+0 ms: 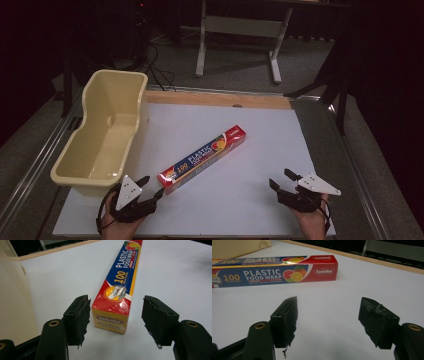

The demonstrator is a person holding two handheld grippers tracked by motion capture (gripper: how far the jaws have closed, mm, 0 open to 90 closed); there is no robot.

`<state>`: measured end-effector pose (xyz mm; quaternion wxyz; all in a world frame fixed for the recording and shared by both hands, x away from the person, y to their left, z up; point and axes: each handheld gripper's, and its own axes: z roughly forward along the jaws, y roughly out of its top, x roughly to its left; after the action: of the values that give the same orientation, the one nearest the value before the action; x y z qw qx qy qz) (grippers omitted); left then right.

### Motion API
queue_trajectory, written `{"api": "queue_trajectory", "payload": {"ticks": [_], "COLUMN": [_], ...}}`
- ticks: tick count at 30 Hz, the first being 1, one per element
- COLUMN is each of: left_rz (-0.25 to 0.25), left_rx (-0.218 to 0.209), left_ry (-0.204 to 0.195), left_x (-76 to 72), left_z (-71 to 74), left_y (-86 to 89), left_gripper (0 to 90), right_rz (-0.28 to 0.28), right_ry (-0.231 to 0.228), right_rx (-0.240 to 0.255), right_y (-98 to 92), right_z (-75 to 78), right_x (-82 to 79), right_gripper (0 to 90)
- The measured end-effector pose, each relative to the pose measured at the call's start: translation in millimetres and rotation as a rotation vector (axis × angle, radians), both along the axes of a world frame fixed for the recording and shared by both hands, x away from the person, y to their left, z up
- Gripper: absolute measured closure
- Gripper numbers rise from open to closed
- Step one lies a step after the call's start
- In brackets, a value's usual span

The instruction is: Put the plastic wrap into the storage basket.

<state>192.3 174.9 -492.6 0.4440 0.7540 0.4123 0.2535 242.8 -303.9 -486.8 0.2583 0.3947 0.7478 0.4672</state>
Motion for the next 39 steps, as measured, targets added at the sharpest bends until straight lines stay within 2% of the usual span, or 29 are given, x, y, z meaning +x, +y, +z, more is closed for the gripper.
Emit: {"api": "queue_trajectory", "payload": {"ticks": [6, 8, 13, 18, 23, 28, 31, 36, 39], "left_rz": [0.015, 0.033, 0.041, 0.064, 0.100, 0.123, 0.126, 0.141, 0.141], "left_rx": [-0.001, -0.005, -0.006, 0.028, 0.090, 0.168, 0.186, 0.197, 0.224], "left_ry": [-0.004, 0.005, 0.020, 0.009, 0.036, 0.041, 0.041, 0.068, 0.082], "left_x": [1.0, 3.9, 9.9, 14.4, 20.8, 23.1, 24.0, 23.7, 25.0], "left_z": [-0.6, -1.1, -3.9, -5.2, -9.6, -14.2, -16.4, -21.1, -24.9], "left_y": [2.1, 4.1, 6.9, 6.2, 2.2, -6.2, -9.0, -11.3, -14.3], "left_gripper": [39.6, 41.6, 49.7, 68.1, 90.0, 90.0, 90.0, 90.0, 90.0], "right_rz": [-0.004, -0.003, -0.001, -0.005, -0.004, -0.004, -0.004, -0.004, -0.003], "right_ry": [0.002, 0.006, 0.006, 0.010, 0.007, 0.009, 0.009, 0.007, 0.009], "right_rx": [0.010, 0.009, 0.001, 0.017, 0.016, 0.015, 0.016, 0.018, 0.012], "right_y": [-1.1, -0.4, 1.5, -0.4, -0.3, -0.4, -0.6, -0.9, -0.5], "right_z": [0.3, -0.1, -0.6, -1.0, -0.7, -1.1, -1.0, -0.8, -1.0], "right_x": [0.0, 0.7, 1.3, 2.0, 1.8, 2.2, 2.0, 1.8, 2.1], "right_gripper": [31.1, 31.1, 31.1, 31.1, 31.1, 31.2, 31.4, 31.6, 31.9]}}
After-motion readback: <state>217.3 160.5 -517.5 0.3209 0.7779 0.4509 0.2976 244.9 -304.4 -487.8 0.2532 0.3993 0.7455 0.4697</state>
